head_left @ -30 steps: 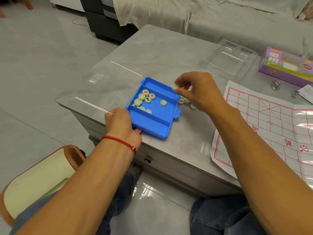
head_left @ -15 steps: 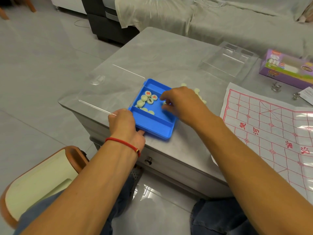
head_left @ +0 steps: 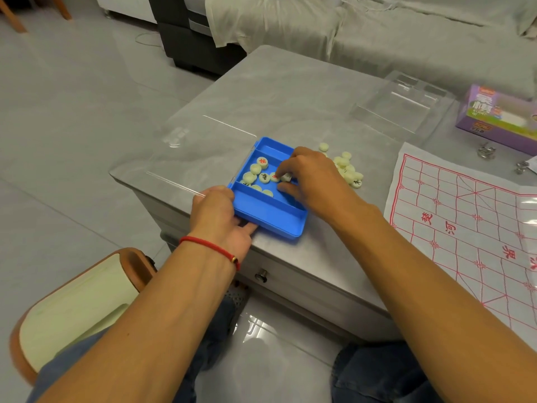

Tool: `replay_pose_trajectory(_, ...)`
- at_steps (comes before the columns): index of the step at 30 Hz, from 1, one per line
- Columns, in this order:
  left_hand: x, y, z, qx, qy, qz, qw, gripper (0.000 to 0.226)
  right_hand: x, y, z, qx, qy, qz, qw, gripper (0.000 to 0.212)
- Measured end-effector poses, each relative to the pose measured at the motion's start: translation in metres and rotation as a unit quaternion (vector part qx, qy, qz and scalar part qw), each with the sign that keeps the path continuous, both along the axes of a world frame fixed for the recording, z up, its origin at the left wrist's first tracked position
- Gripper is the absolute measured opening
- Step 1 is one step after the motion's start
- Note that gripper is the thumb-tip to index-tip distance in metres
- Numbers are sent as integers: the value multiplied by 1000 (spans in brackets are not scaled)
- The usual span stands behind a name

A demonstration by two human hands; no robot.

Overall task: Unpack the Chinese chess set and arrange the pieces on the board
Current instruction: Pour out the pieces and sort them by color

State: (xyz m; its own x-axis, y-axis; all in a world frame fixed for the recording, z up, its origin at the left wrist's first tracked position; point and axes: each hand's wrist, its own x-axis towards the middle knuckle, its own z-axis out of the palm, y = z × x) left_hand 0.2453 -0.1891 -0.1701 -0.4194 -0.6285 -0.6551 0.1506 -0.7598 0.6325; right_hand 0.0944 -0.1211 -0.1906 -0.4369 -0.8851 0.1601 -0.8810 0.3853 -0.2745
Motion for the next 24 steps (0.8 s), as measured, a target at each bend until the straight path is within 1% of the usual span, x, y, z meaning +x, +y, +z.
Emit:
replay_pose_trajectory(4,2,2,4,6,3,-15,1000,16,0,4,-1,-17,-7,6,1000,23)
replay_pose_trajectory(8,6,3,5,-2,3,-28,1000,17,0,2,-6,-33,-14,4,999,30)
replay_pose_trajectory(13,7,3,6,4,0,-35,999,20,-2,1,-7,-25,-25,34,999,22)
replay_pose_trajectory(15,7,3,6,2,-3,-35,999,21,-5,3,-3,-12,-14,52,999,19)
replay_pose_trajectory(17,7,4,6,-3,-5,-33,999,20,-11,7,7,-27,0,50,998,19)
replay_pose_trajectory(20,8,3,6,-5,-7,-32,999,21,-37,22,21,-80,-4,-26,996,19)
replay_pose_trajectory(21,8,3,6,-6,-8,-30,999,21,-48,29,22,-80,-3,-67,995,21)
replay_pose_trajectory(24,8,3,6,-8,-6,-29,1000,21,-70,47,14,-26,-21,-174,984,30)
